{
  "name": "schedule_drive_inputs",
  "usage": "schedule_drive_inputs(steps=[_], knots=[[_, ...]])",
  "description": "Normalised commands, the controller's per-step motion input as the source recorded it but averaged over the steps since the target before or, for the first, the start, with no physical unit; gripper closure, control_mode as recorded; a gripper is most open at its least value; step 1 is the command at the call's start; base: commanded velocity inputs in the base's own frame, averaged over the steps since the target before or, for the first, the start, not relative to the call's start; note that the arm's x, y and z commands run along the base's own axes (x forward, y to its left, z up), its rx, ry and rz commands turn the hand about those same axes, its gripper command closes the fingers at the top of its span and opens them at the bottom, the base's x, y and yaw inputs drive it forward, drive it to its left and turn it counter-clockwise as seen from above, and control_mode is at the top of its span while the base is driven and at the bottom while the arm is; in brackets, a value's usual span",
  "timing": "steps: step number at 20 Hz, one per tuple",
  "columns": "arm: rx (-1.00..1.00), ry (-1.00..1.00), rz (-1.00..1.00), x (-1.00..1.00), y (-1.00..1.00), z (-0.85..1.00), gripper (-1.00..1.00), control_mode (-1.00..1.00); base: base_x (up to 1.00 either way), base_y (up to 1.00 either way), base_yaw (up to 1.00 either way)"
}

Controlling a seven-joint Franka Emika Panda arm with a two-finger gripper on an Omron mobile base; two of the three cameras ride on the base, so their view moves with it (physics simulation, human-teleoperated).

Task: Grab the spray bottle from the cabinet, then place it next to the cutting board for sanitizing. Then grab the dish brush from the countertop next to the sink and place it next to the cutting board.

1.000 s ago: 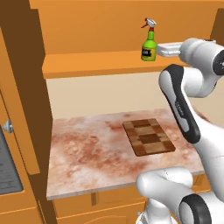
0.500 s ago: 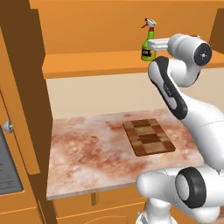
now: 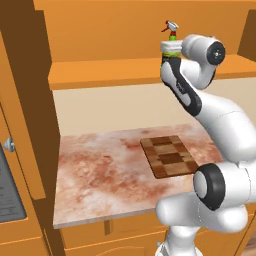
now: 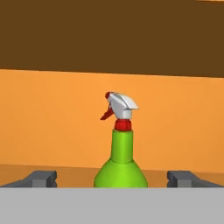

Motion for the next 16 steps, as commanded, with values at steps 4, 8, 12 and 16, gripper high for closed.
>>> schedule_drive_inputs(steps=[4,8,12,16], knots=[[0.00,0.04,0.00,0.50,0.00,0.00,-1.00,-1.00,0.00,0.00,0.00],[0.00,0.01,0.00,0.49,-0.02,0.00,-1.00,-1.00,0.00,0.00,0.00],[0.00,0.03,0.00,0.26,-0.15,0.00,-1.00,-1.00,0.00,0.00,0.00],[0.00,0.03,0.00,0.19,-0.12,0.00,-1.00,-1.00,0.00,0.00,0.00]])
